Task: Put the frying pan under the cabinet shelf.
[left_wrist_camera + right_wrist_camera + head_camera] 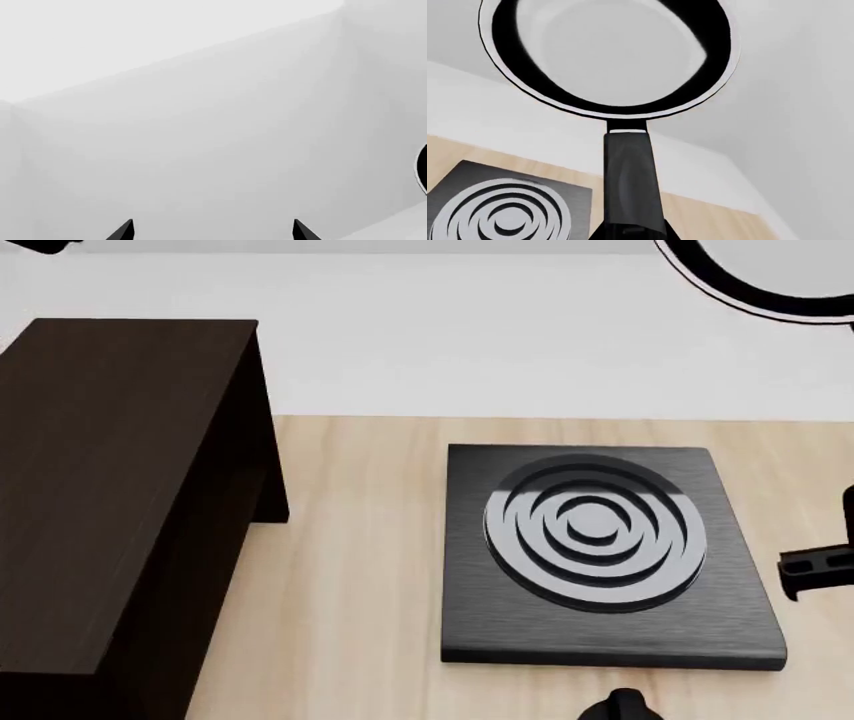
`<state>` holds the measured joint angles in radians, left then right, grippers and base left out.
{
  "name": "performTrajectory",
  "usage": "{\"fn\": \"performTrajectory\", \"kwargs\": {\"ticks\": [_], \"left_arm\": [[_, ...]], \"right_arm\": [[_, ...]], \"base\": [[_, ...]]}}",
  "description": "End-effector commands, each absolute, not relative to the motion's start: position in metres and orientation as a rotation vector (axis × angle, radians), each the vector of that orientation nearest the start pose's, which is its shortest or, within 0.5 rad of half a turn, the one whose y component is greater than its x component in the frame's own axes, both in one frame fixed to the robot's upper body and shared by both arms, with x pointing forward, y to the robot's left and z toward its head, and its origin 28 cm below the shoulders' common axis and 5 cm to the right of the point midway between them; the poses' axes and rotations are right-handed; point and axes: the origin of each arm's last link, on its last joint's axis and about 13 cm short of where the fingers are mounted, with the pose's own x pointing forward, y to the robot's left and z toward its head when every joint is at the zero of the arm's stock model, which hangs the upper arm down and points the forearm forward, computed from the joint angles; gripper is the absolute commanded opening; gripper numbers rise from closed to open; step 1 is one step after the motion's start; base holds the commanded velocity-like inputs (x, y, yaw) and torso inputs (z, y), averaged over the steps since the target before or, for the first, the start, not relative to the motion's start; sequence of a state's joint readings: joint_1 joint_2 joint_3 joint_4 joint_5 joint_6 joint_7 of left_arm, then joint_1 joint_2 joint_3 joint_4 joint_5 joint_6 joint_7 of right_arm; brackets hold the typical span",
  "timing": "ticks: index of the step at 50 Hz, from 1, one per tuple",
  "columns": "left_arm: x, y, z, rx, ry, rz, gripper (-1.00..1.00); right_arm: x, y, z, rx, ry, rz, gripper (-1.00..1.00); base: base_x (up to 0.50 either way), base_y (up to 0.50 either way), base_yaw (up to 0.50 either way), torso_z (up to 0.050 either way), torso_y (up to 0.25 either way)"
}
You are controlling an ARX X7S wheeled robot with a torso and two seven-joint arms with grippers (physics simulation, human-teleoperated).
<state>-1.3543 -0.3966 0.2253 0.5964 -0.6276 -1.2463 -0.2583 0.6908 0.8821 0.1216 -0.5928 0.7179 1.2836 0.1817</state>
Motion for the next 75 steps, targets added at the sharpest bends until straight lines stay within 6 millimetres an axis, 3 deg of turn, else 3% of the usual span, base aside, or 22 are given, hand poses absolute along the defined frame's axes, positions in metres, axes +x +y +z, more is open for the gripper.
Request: {"fn": "performTrajectory", "kwargs": {"ticks": [1, 8, 37, 48, 75], "left_arm": [[0.238, 0.215, 0.384, 0.338, -0.591, -0.152, 1.00], [0.231, 0.216, 0.388, 0.343, -0.609, -0.147, 1.00], [0.210, 0.215, 0.402, 0.382, -0.676, -0.134, 1.00], [0.207, 0.216, 0.405, 0.386, -0.685, -0.127, 1.00], [0.190, 0.217, 0.412, 0.395, -0.735, -0.110, 1.00]], "right_arm": [[0.222, -0.240, 0.299, -0.453, -0.058, -0.210, -1.00], [0.221, -0.238, 0.310, -0.469, -0.080, -0.208, -1.00], [0.229, -0.227, 0.315, -0.514, -0.089, -0.148, -1.00], [0.233, -0.221, 0.312, -0.544, -0.064, -0.093, -1.00], [0.242, -0.202, 0.327, -0.607, -0.087, 0.010, -1.00]], "base": [[0.00, 0.00, 0.00, 0.000, 0.010], [0.00, 0.00, 0.00, 0.000, 0.001], [0.00, 0.00, 0.00, 0.000, 0.001], [0.00, 0.00, 0.00, 0.011, -0.125], [0.00, 0.00, 0.00, 0.013, -0.101]]}}
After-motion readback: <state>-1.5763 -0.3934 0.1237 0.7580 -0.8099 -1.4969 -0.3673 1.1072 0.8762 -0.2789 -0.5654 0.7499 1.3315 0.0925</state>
